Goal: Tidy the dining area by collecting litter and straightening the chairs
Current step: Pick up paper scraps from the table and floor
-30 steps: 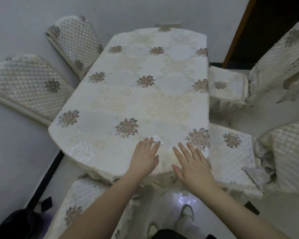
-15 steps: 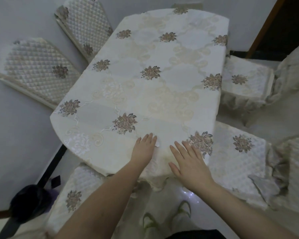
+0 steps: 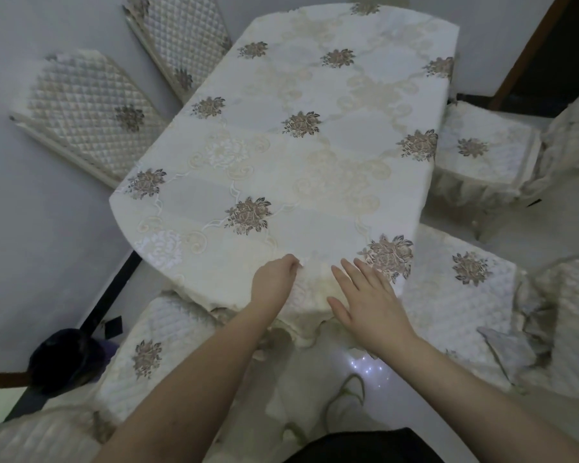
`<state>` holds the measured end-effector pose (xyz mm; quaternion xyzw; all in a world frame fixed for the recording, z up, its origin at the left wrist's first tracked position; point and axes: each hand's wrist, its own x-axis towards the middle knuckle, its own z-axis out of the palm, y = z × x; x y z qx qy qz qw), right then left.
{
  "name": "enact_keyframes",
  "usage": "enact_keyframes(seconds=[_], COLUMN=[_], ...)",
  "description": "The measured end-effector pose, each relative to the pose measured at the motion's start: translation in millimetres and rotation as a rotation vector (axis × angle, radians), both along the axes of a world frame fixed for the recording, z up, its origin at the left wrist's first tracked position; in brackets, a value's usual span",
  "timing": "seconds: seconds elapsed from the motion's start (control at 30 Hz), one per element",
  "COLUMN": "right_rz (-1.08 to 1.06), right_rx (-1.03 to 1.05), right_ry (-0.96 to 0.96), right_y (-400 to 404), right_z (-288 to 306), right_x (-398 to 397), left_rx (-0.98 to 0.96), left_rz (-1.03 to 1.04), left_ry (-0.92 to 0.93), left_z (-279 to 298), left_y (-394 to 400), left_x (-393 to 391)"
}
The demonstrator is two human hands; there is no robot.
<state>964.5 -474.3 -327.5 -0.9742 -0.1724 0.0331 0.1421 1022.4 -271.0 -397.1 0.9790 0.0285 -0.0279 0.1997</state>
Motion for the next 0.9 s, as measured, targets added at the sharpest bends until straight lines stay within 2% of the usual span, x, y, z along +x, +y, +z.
enact_keyframes(seconds=[0.13, 0.33, 0.57, 0.7, 0.9], right_rz=[-0.021, -0.085, -0.128, -0.151, -0.186], right_rx=[-0.007, -0.032, 0.004, 0.013, 0.014], right_ry=[-0.036, -0.019, -0.044, -0.050, -0.024], right_y=[7, 18, 36, 40, 31], right_z=[4, 5, 16, 18, 19], right_x=[-24, -79, -156, -188, -216], left_rx=[-0.405, -0.792, -1.453, -1.610, -1.674], left_rz=[0.183, 0.316, 0.298, 0.312, 0.244], left_ry=[0.038, 0.119, 0.160, 0.164, 0.258], left_z=[11, 19, 37, 43, 43], left_y=[5, 18, 38, 43, 37], left_x=[-28, -87, -175, -210, -237])
